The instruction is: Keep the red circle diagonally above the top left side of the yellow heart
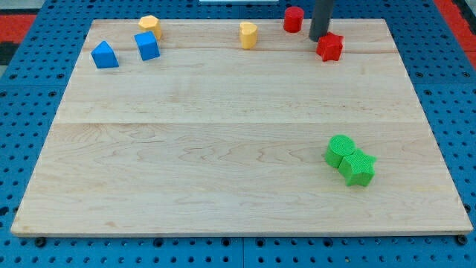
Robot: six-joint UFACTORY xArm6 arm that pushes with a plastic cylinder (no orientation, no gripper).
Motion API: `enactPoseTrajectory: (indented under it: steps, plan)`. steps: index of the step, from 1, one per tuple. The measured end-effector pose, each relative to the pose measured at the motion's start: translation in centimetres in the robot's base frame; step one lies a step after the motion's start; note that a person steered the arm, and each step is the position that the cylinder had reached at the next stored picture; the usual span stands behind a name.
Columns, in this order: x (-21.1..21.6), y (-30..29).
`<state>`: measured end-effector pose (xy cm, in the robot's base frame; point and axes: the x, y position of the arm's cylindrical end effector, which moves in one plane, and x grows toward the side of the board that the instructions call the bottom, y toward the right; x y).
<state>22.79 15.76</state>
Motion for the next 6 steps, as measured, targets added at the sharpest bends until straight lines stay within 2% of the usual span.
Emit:
enactPoseTrajectory:
  steps: [1,2,3,4,6]
  plan:
    - [-3.5,1.0]
    - [-3.6,-3.6]
    - [-3.5,-13.4]
    - [-3.6,-15.9]
    - [-3.2,-14.9]
